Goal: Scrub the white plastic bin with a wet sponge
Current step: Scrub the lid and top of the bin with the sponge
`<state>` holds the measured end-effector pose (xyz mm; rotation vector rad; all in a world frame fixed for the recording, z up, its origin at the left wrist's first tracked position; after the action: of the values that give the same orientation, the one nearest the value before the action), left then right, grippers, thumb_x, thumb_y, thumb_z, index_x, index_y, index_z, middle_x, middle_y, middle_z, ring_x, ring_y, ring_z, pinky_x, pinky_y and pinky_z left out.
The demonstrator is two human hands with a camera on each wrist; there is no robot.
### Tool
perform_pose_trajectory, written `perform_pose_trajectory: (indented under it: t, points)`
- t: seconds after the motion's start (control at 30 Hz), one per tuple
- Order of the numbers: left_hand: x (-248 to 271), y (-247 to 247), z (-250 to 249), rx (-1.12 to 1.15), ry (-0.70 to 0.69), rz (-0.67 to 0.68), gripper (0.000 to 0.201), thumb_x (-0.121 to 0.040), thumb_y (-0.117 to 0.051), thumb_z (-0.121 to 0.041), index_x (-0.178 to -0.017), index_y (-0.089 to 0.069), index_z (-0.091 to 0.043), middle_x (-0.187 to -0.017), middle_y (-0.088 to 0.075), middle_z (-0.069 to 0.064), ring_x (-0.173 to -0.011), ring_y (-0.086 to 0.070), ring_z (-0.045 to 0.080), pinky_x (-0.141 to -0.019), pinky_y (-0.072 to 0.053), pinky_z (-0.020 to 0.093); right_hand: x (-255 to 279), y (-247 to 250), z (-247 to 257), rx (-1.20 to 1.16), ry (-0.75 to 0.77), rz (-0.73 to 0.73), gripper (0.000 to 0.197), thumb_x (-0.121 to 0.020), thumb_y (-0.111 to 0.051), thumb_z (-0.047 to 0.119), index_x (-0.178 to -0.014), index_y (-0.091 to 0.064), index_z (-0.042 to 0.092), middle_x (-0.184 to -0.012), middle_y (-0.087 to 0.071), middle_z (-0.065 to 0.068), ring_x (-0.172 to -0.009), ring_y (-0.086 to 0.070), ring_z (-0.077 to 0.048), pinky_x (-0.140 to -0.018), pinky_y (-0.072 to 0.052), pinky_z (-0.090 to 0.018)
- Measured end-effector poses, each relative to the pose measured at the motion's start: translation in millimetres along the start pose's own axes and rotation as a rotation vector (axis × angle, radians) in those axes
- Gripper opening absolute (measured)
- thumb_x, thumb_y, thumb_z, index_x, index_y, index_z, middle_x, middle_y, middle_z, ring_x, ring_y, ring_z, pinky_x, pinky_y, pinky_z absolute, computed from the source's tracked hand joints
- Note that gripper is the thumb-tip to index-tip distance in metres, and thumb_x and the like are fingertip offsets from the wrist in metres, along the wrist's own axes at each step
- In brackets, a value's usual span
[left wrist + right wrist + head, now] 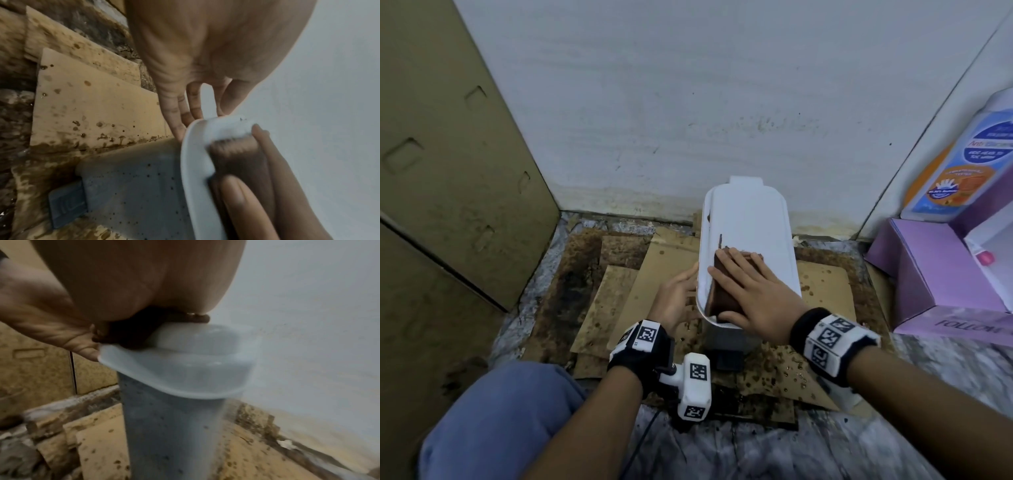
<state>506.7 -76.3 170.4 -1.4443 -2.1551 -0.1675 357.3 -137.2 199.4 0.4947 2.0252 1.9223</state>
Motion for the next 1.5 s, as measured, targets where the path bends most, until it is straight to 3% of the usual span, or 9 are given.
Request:
perform_pose_trajectory:
  t: [0.23,0.37,0.53,0.63,0.77,0.97,1.3,1.4,1.5]
  points:
    - [-0.3,-0.3,1.8,0.019,-0.019,-0.002,0.036,-0.098,-0.048,-0.018,-0.13,-0.064,-0.022,-0.12,-0.068,0.005,-0.098,-0.065,0.025,-0.058,-0.055,0.026,27.5,2.4,-24.6,0.017,-0.043,0.021,0.076,-0.094,-0.026,0.065,-0.155,-0.007,0.023,-0.163,0.004,-0.004,-0.15,0.009,-0.021,-0.119,0.0,-0.045]
    - [0.0,4.2,2.8,0.004,0.001,-0.009,0.029,-0.099,-0.049,-0.037,-0.108,-0.072,-0.021,-0.101,-0.071,0.005,-0.095,-0.067,0.026,-0.067,-0.056,0.035,13.8,-2.4,-4.9,-0.032,-0.149,-0.029,0.08,-0.092,-0.026,0.067,-0.154,-0.015,0.019,-0.163,-0.001,-0.009,-0.15,0.004,-0.025,-0.118,0.0,-0.048]
    - [-0.6,1.5,2.9,0.021,-0.007,-0.009,0.029,-0.098,-0.05,-0.039,-0.102,-0.071,-0.019,-0.095,-0.069,0.005,-0.095,-0.066,0.028,-0.075,-0.057,0.041,-0.8,-2.6,18.2,-0.052,-0.274,-0.066,0.08,-0.089,-0.025,0.064,-0.151,-0.025,0.013,-0.16,-0.012,-0.017,-0.149,-0.008,-0.033,-0.117,-0.003,-0.051]
    - [1.4,2.5,3.2,0.017,-0.023,-0.033,0.031,-0.096,-0.053,-0.041,-0.106,-0.073,-0.019,-0.105,-0.07,0.005,-0.098,-0.067,0.026,-0.079,-0.058,0.043,-19.2,-2.6,33.2,-0.08,-0.374,-0.097,0.078,-0.086,-0.028,0.058,-0.149,-0.032,0.012,-0.158,-0.02,-0.019,-0.148,-0.015,-0.034,-0.116,-0.004,-0.051]
    - [5.7,1.4,2.5,0.041,-0.051,-0.04,0.032,-0.099,-0.053,-0.036,-0.124,-0.069,-0.023,-0.125,-0.068,0.006,-0.113,-0.063,0.027,-0.094,-0.054,0.048,-25.0,-2.9,35.1,-0.09,-0.392,-0.125,0.076,-0.088,-0.024,0.056,-0.151,-0.024,0.014,-0.161,-0.012,-0.016,-0.149,-0.006,-0.03,-0.117,0.001,-0.048]
    - [-1.6,-2.7,7.2,0.113,-0.049,-0.006,0.035,-0.1,-0.053,-0.013,-0.133,-0.061,-0.019,-0.113,-0.071,0.004,-0.087,-0.07,0.02,-0.057,-0.057,0.027,19.6,0.6,3.4,-0.042,-0.201,-0.05,0.077,-0.093,-0.027,0.063,-0.155,-0.009,0.019,-0.163,0.003,-0.007,-0.15,0.008,-0.022,-0.119,0.001,-0.045]
    - [-11.0,6.7,16.4,0.167,-0.011,0.02,0.038,-0.1,-0.051,-0.01,-0.135,-0.058,-0.022,-0.119,-0.069,0.005,-0.088,-0.068,0.017,-0.057,-0.057,0.028,-19.3,-5.5,34.3,-0.081,-0.442,-0.125,0.079,-0.088,-0.025,0.059,-0.15,-0.03,0.011,-0.159,-0.016,-0.019,-0.149,-0.01,-0.034,-0.117,-0.008,-0.054]
    - [-12.2,6.4,17.6,0.175,-0.005,0.023,0.034,-0.102,-0.047,-0.014,-0.132,-0.06,-0.022,-0.106,-0.071,0.001,-0.084,-0.068,0.014,-0.057,-0.057,0.027,-37.5,-2.0,36.5,-0.076,-0.487,-0.125,0.079,-0.086,-0.021,0.056,-0.151,-0.026,0.011,-0.16,-0.013,-0.02,-0.149,-0.007,-0.034,-0.118,-0.004,-0.053]
    - [-12.8,5.9,16.0,0.176,0.008,0.029,0.03,-0.103,-0.047,-0.023,-0.129,-0.062,-0.024,-0.113,-0.07,0.006,-0.087,-0.066,0.019,-0.056,-0.055,0.028,-29.3,-2.7,33.8,-0.083,-0.441,-0.109,0.079,-0.087,-0.02,0.058,-0.153,-0.02,0.013,-0.161,-0.006,-0.016,-0.15,-0.001,-0.03,-0.119,-0.003,-0.051]
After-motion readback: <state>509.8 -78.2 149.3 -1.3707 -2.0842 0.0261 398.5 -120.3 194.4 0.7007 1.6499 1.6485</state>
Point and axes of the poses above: each hand's wrist, its own x-axis away from the middle knuckle, its own y-axis out of the back of the hand, z = x × y, the point moved 4 cm from there along -x, towards the middle knuckle
